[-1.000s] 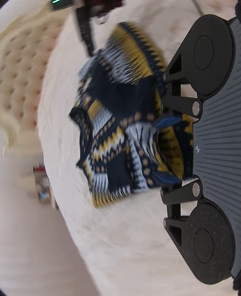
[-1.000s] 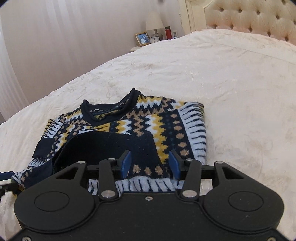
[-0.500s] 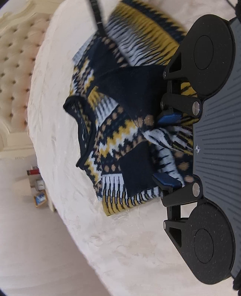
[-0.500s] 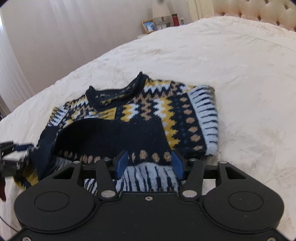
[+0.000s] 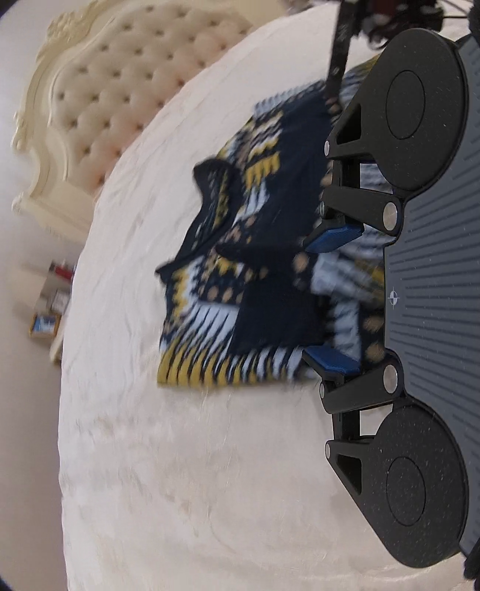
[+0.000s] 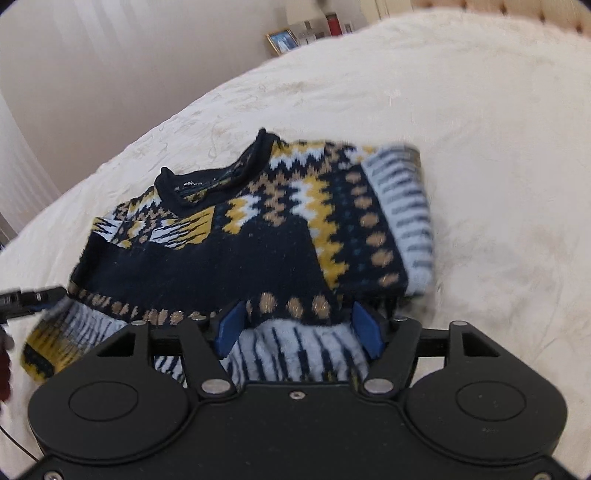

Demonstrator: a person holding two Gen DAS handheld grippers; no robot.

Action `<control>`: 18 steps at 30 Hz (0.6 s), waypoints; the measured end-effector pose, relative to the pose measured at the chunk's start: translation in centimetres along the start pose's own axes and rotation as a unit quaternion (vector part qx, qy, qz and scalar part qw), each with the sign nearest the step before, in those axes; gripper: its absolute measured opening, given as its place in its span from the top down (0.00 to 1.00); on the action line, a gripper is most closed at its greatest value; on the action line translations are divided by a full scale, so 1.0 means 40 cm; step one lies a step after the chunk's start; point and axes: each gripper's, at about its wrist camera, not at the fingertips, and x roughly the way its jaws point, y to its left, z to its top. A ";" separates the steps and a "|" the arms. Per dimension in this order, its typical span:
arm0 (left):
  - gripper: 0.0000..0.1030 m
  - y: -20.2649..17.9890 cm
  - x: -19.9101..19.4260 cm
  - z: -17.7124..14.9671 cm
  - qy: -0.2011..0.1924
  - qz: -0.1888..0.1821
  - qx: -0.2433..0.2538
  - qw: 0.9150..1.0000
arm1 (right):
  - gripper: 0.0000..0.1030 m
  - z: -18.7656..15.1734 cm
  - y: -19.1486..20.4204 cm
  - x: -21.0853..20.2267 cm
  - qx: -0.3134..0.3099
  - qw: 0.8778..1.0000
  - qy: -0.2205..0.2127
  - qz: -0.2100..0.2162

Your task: Fold small clothes

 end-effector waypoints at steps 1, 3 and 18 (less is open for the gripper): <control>0.43 -0.004 -0.003 -0.006 -0.002 -0.002 0.006 1.000 | 0.36 -0.001 0.002 -0.001 -0.002 1.000 -0.003 0.000; 0.43 -0.016 -0.007 -0.019 -0.008 -0.007 0.017 1.000 | 0.63 0.003 0.023 -0.018 -0.029 0.999 -0.019 -0.005; 0.43 -0.012 0.012 -0.038 0.000 -0.022 0.021 1.000 | 0.29 -0.031 0.154 -0.028 -0.196 0.980 -0.006 0.043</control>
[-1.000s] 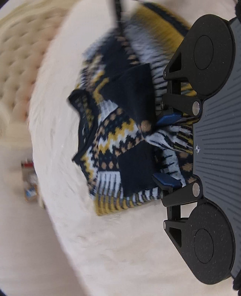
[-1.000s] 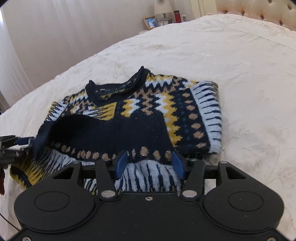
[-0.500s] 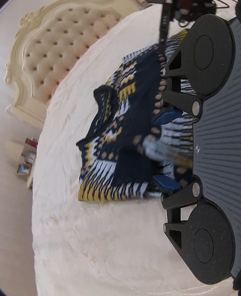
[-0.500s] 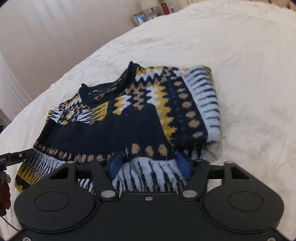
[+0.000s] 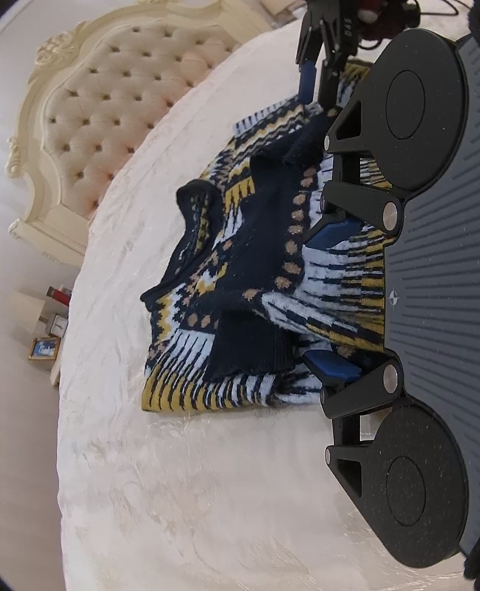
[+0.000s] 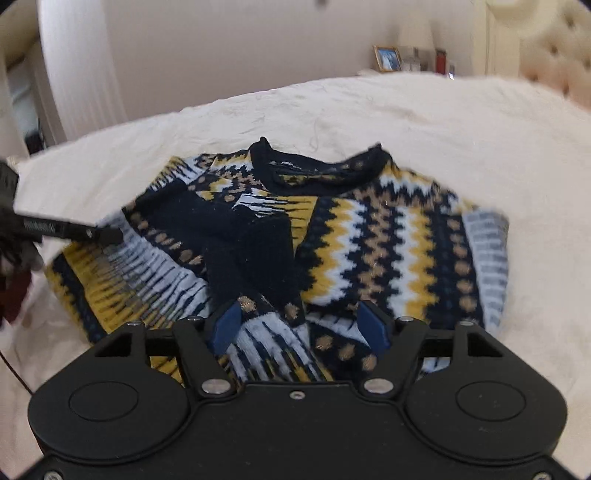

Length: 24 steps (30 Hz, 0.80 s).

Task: Fold small clothes
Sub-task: 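Grasp the folded hem edge with both grippers and lift it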

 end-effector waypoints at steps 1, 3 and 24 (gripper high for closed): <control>0.43 -0.005 0.003 0.000 0.002 0.002 0.006 1.000 | 0.30 0.000 0.001 0.002 -0.007 1.000 0.000 0.003; 0.43 -0.014 0.008 0.002 0.004 0.004 0.017 1.000 | 0.30 -0.002 0.017 0.000 -0.026 1.000 0.002 0.011; 0.95 -0.072 0.023 0.009 -0.007 0.052 0.088 0.995 | 0.83 0.014 0.108 0.032 -0.119 0.992 0.019 -0.046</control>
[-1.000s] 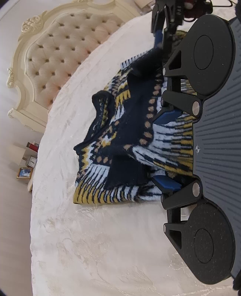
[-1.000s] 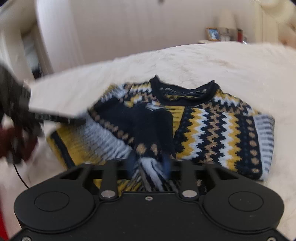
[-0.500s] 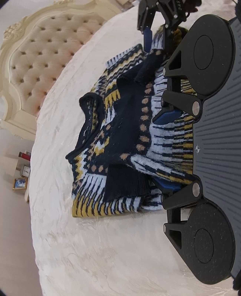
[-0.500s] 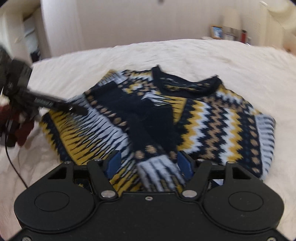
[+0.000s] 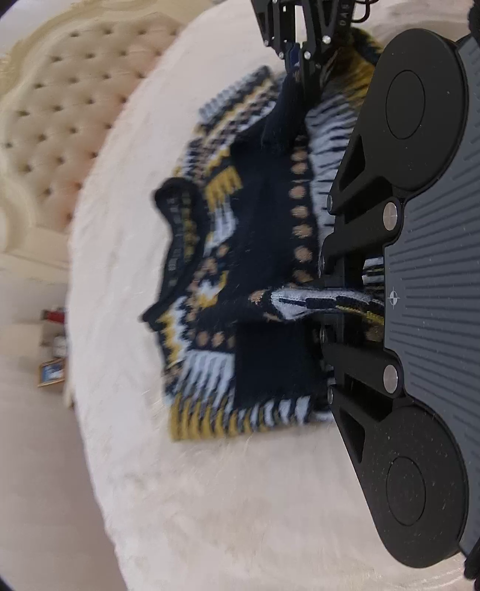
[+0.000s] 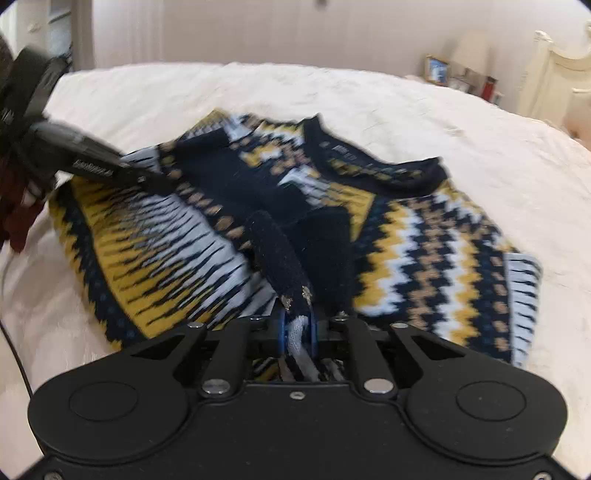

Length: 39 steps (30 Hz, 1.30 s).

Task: Fold small clothes
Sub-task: 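Grasp the folded hem edge with both grippers and lift it, then fold the held edge over toward the collar and open both grippers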

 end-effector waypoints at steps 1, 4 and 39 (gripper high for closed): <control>0.95 -0.002 -0.014 0.000 -0.011 0.005 0.002 1.000 | 0.83 0.002 -0.014 -0.014 0.010 1.000 -0.008 -0.008; 0.95 -0.019 -0.067 0.004 -0.047 0.019 0.030 0.998 | 0.85 0.006 -0.058 -0.057 0.036 0.998 -0.037 -0.044; 0.53 0.050 0.216 0.208 0.031 0.109 0.048 0.992 | 0.35 0.120 -0.304 0.217 0.156 0.973 0.017 -0.169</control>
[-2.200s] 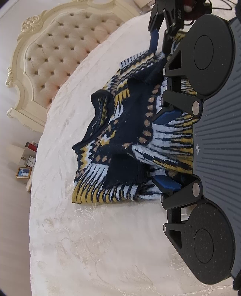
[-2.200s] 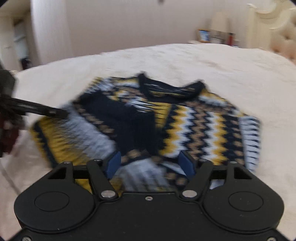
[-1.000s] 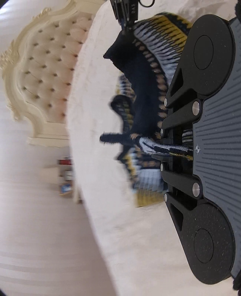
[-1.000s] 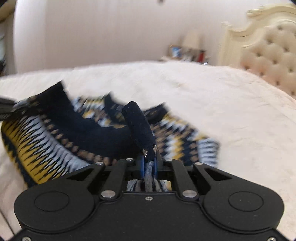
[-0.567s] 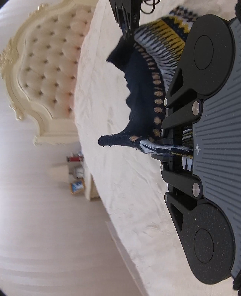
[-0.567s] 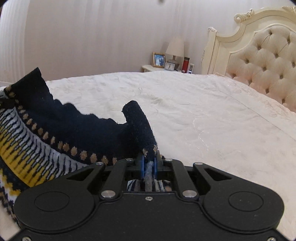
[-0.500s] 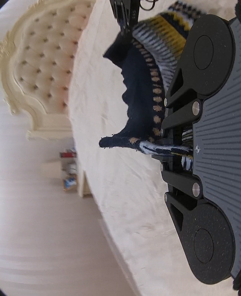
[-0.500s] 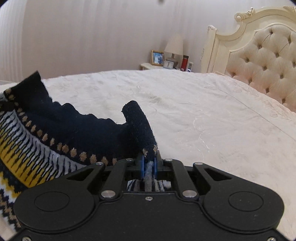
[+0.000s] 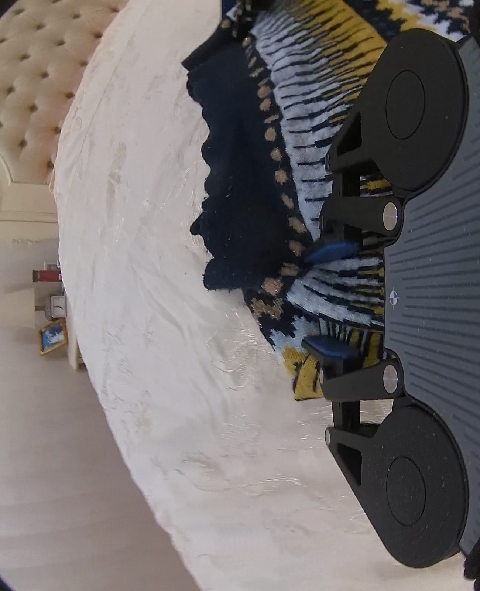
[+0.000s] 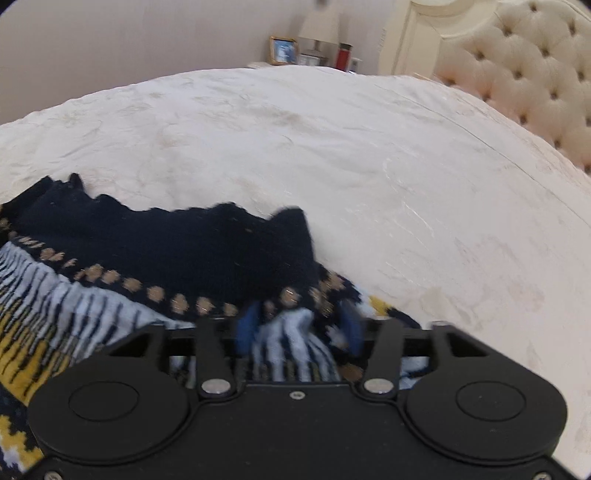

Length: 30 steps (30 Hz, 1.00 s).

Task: Fold small clothes
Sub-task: 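Fold the held edge over toward the collar and open both grippers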

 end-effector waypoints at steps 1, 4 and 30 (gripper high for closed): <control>0.47 0.004 -0.004 0.000 0.005 -0.003 0.000 1.000 | 0.31 0.003 -0.019 0.005 0.016 1.000 0.004 0.005; 0.31 0.016 -0.023 0.001 0.009 0.002 0.006 1.000 | 0.27 -0.006 -0.065 -0.017 0.070 0.997 0.009 0.023; 0.06 -0.007 -0.151 -0.221 0.079 -0.008 0.019 0.997 | 0.13 -0.245 -0.069 -0.206 0.058 0.993 0.095 0.050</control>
